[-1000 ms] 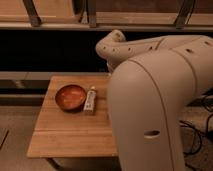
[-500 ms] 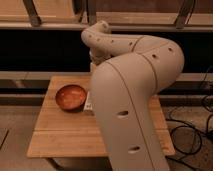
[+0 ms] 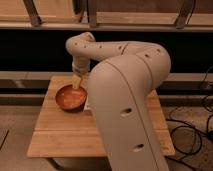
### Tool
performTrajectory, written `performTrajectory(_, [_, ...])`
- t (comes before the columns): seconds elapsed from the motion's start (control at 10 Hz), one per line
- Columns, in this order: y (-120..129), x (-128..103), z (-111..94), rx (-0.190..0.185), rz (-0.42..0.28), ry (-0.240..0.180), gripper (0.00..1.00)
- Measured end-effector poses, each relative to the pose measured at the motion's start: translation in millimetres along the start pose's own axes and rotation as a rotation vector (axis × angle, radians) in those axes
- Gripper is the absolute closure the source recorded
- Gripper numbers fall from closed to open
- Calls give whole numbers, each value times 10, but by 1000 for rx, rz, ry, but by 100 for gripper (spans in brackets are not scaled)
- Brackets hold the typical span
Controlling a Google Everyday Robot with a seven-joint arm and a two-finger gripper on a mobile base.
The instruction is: Move the arm in a circular motion
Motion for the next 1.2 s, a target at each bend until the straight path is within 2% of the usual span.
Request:
performTrajectory(0.1, [211,141,34,-19,-23,12,20])
performTrajectory(0.2, [360,329,46,-13,-47,32,20])
performTrajectory(0.3, [388,527,4,16,-42,47,20])
performTrajectory(0.5, [320,1018,-172,87,45,66,20])
performTrajectory(0.6, [216,1384,-299,135,134,81,20])
performTrajectory(0.7, [121,1639,-403,172,200,91,20])
performTrajectory(0.8, [-55,2060,-578,234,306,109,20])
performTrajectory(0.9, [-217,2353,-716,284,382,124,20])
performTrajectory(1.0, [-372,2570,-825,325,438,140,20])
performTrajectory(1.1, [-630,2820,-969,384,506,170,20])
performTrajectory(1.2, [-908,2913,-1057,432,543,207,20])
